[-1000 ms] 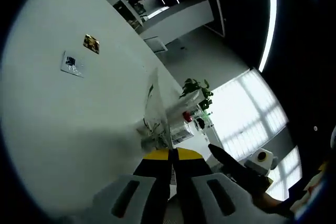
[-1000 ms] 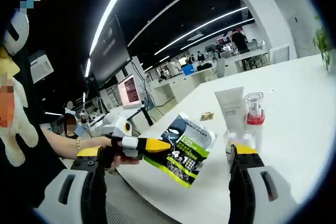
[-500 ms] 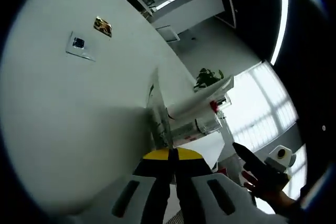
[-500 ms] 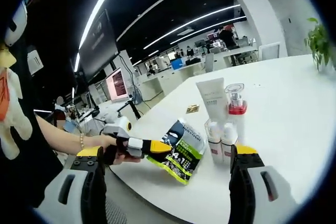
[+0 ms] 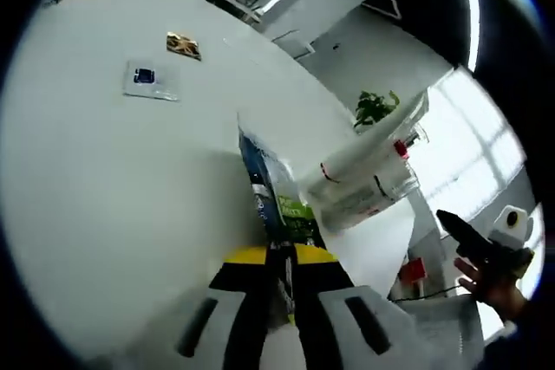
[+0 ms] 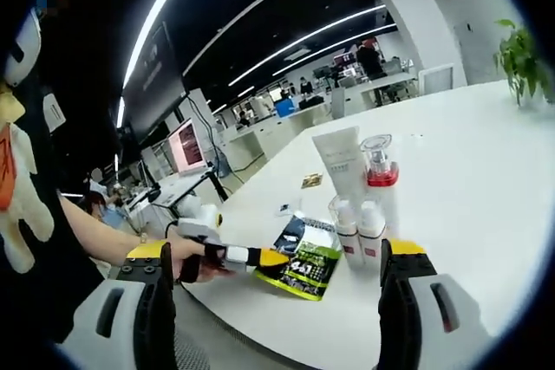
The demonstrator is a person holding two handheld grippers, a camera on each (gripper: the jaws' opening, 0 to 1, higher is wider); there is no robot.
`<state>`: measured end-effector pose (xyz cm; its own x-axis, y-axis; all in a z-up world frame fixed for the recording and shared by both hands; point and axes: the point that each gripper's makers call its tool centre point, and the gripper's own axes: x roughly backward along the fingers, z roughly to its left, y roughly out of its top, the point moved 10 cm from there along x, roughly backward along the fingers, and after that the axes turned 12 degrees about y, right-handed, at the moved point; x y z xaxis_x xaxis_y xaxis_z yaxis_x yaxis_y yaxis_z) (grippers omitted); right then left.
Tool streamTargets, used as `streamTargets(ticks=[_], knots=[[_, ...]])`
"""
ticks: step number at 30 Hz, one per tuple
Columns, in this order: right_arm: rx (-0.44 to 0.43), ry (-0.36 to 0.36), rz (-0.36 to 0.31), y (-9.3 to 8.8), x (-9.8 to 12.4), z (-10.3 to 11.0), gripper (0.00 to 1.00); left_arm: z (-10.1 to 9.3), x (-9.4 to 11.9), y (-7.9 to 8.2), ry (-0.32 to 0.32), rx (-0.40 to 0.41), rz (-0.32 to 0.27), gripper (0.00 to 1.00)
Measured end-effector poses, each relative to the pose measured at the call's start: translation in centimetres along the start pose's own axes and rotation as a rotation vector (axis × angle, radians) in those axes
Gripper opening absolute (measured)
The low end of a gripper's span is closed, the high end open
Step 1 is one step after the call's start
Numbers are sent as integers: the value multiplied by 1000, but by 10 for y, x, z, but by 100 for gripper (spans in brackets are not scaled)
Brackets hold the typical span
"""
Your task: Arrange the skincare products in the storage area until every visible bottle or jar stands upright without overlapping.
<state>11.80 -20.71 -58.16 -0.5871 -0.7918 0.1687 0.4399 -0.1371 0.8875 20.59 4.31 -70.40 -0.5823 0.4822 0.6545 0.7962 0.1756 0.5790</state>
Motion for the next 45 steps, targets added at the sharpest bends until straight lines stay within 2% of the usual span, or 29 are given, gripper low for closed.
streamTargets(ticks=[2, 5, 7, 11, 13, 15, 17, 19, 21, 23, 24, 26, 27, 28, 31, 38, 45], knots=[[-2, 1, 2, 0, 0, 0, 99, -2, 0, -1, 34, -119, 15, 7], [0, 3, 11, -1, 0, -1, 99, -8, 4, 3, 53, -219, 17, 8], [-1, 4, 13, -1, -1, 0, 99, -1, 1, 5, 70, -317, 17, 10], [-3, 4, 8, 0, -1, 1, 99, -7, 4, 11, 142, -508, 32, 18], [-6, 4, 9, 0, -1, 2, 99, -5, 5, 10, 215, -634, 65, 24], [-6, 5, 8, 0, -1, 2, 99, -4, 4, 12, 238, -728, 62, 28], [-8, 6, 9, -1, -1, 2, 99, -13, 3, 13, 219, -797, 43, 32], [-10, 7, 9, -1, -1, 1, 99, -17, 0, 17, 193, -900, 28, 43], [-10, 7, 8, -1, -1, 1, 99, -19, -4, 23, 148, -972, 11, 52], [-12, 8, 9, -1, -1, 1, 99, -26, -8, 27, 71, -1035, 17, 59], [-13, 8, 11, -1, -1, 1, 99, -24, -12, 31, 92, -1021, 16, 62], [-13, 8, 12, -1, -1, 0, 99, -24, -18, 33, 56, -1022, 49, 64], [-15, 8, 11, -1, -1, 0, 99, -23, -19, 35, 73, -1020, 40, 64], [-18, 8, 12, -2, -1, 0, 99, -22, -22, 36, 61, -1021, 65, 63], [-17, 6, 11, -2, -1, -1, 99, -17, -32, 39, 48, -996, 88, 65], [-25, 4, 13, -3, -1, -5, 99, -23, -38, 39, 50, -937, 81, 69], [-31, 5, 17, -4, -1, -6, 99, -25, -39, 41, 36, -941, 74, 69]])
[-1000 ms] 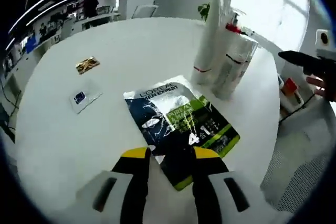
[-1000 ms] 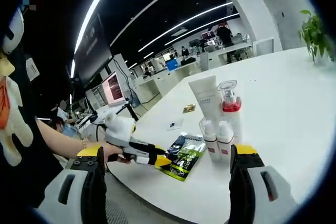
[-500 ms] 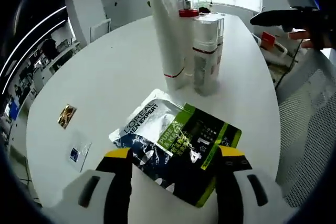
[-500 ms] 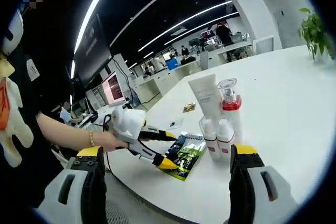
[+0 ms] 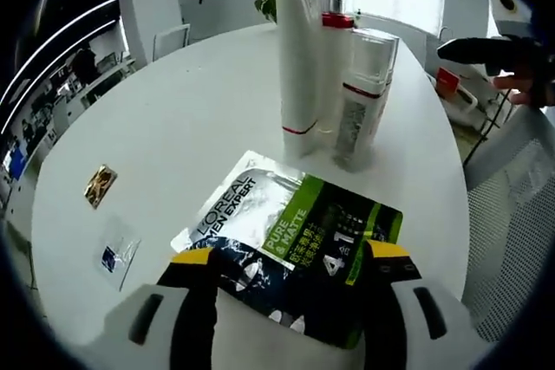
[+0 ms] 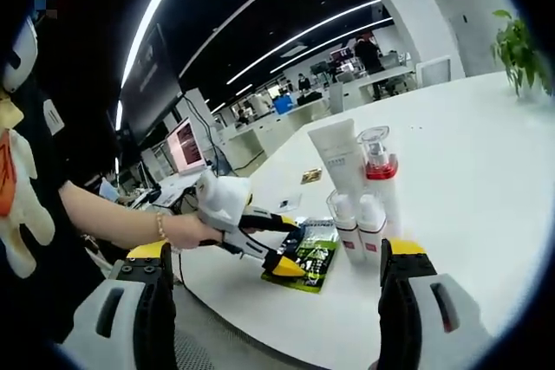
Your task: Arrange the skincare products in the storage area until every visible bottle or jar stands upright without overlapping.
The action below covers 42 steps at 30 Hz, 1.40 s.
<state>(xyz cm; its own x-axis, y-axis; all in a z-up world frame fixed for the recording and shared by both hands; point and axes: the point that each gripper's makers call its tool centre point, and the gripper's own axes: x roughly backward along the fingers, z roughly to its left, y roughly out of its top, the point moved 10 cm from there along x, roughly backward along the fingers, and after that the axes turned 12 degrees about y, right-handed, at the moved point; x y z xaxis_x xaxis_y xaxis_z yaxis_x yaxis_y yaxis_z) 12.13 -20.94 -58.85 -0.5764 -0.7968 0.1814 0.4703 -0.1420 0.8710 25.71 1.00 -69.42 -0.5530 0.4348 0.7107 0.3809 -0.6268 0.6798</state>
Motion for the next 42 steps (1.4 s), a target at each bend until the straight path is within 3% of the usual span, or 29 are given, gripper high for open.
streamTargets(ticks=[24, 30, 42], knots=[[4, -3, 14, 0, -1, 2, 99, -1, -2, 5, -30, -4, 28, 65], [5, -3, 10, 0, -1, 1, 99, 1, 9, -1, -8, -14, 65, 75], [41, 26, 43, 0, -4, 6, 98, 7, 42, -20, 25, 59, 66, 76]])
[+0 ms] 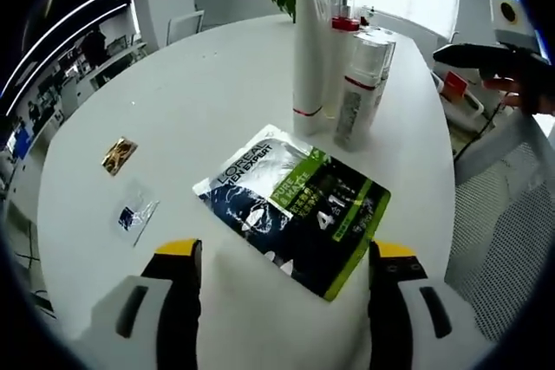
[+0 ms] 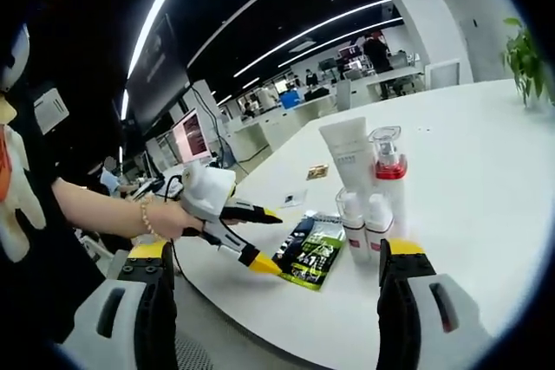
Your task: Arrange the skincare products in the storage area until every visible bottle or jar stands upright without overlapping.
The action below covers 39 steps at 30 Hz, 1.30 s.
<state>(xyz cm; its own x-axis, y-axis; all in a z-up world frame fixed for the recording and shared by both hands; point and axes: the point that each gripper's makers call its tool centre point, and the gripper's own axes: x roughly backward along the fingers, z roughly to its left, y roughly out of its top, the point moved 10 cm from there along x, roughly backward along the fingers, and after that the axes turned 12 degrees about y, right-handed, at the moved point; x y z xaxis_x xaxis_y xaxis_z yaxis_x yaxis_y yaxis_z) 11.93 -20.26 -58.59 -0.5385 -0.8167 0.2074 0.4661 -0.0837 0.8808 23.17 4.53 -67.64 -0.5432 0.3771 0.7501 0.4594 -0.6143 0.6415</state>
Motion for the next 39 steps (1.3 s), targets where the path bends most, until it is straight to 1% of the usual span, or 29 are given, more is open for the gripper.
streamTargets(ticks=[6, 8, 12, 14, 16, 19, 24, 25, 28, 30, 33, 37, 39], knots=[[25, 8, 30, 1, 1, -2, 98, -4, 16, -13, 5, 43, 1, 81], [30, 7, 35, 1, 2, -2, 98, -4, 25, -17, 13, 58, -5, 83], [43, 18, 55, -1, 2, -2, 98, -1, 36, -27, 27, 90, -13, 85], [47, 22, 57, -2, 2, -1, 98, -5, 45, -31, 35, 106, -17, 86], [48, 23, 58, -2, 3, 0, 98, -4, 51, -34, 43, 123, -26, 87], [53, 15, 49, -2, 4, -1, 98, -3, 66, -38, 55, 163, -53, 89], [50, 14, 48, -3, 4, -3, 98, -4, 87, -45, 70, 217, -71, 90], [50, 14, 50, -3, 3, -4, 98, -4, 92, -49, 76, 227, -73, 90], [52, 11, 51, -3, 3, -3, 98, -2, 99, -58, 91, 248, -68, 92], [54, 6, 51, -3, 3, -3, 98, -2, 105, -61, 99, 257, -67, 93], [75, -6, 57, -4, 3, -3, 98, -2, 116, -68, 117, 295, -87, 94], [117, 16, 64, -5, 2, 0, 100, -2, 127, -76, 136, 312, -88, 95], [122, 23, 72, -6, 1, 0, 100, -2, 130, -79, 146, 322, -84, 96]])
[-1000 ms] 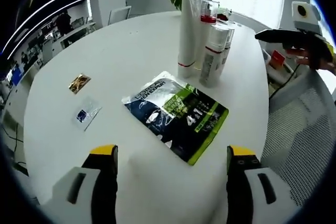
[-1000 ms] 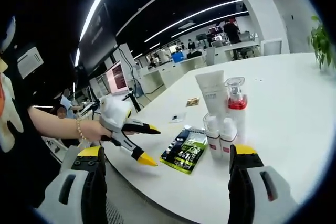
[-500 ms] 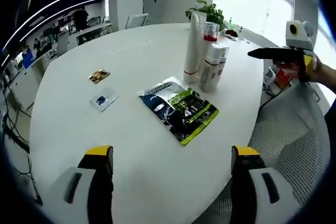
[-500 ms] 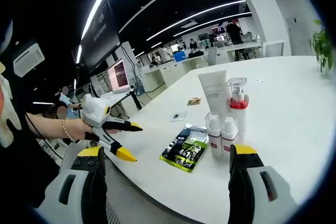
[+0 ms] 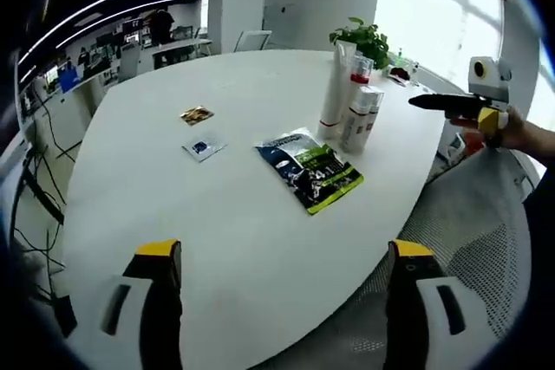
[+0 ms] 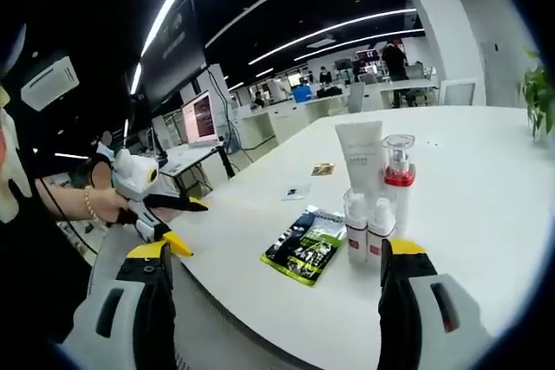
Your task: Arrange the skincare products in the storage area until every visible bottle or jar stands upright without overlapping.
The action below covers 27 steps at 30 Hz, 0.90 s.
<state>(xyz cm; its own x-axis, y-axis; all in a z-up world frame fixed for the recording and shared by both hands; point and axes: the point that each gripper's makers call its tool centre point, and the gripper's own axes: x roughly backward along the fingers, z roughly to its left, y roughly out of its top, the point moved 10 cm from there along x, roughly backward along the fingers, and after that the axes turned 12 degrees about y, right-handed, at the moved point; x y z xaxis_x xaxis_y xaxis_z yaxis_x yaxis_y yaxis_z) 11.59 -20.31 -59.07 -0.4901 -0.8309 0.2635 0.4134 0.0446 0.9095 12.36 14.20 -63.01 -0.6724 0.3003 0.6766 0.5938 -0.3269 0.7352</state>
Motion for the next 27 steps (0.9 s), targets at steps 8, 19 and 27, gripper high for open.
streamTargets(ticks=[8, 19, 27], knots=[[-6, -10, 9, -1, 0, -1, 100, 11, 10, -3, 82, 58, -23, 99], [4, -29, -1, -1, 1, 0, 100, 8, 14, -3, 100, 86, -24, 99], [2, -33, -12, -1, 2, -1, 100, 7, 12, 1, 109, 93, -14, 98]])
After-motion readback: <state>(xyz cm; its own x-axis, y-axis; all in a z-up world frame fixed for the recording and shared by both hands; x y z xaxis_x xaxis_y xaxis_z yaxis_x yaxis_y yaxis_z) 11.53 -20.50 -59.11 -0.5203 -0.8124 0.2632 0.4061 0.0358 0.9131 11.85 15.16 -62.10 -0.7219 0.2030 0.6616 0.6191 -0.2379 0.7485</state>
